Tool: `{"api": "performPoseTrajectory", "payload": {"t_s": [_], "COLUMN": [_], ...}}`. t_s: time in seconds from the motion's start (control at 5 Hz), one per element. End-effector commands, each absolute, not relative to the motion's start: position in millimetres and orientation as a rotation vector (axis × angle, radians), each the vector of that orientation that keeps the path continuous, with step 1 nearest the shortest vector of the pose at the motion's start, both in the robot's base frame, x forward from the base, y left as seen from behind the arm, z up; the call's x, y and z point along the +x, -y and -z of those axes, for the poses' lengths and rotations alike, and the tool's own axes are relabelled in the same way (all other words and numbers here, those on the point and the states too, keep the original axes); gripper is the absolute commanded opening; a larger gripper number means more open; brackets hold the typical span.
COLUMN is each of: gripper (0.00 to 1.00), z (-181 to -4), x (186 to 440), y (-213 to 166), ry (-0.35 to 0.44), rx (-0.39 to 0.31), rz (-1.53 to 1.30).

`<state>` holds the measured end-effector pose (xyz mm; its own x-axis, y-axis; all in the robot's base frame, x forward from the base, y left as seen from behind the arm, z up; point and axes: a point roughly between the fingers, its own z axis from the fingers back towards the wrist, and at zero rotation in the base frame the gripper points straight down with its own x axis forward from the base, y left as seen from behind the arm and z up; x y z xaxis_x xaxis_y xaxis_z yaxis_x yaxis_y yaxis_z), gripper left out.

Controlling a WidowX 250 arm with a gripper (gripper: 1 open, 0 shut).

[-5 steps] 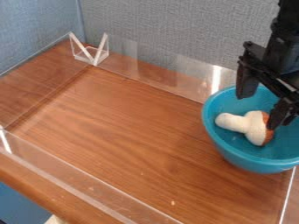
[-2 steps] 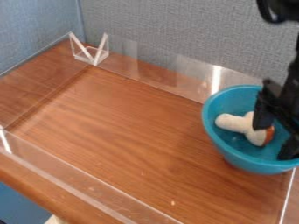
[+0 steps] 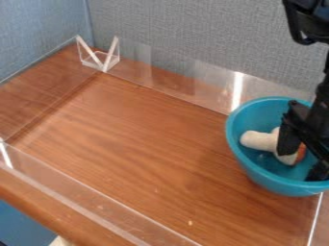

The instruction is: Put the mushroom in the blue bowl

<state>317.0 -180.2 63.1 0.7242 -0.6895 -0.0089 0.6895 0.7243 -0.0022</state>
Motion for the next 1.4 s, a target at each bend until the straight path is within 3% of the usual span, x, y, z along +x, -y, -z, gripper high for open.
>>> {"api": "performPoseTrajectory", "payload": {"t_s": [0.0,0.8,1.2], "gripper": [0.00,0.00,0.00], "z": [-80.5,-73.5,-77.6], "x": [323,321,312], "y": [174,139,145], "ry": [0.029,0.006,-0.001], "rx": [-0.003,-0.007,-0.002], "rz": [0.737,0.711,0.797]}}
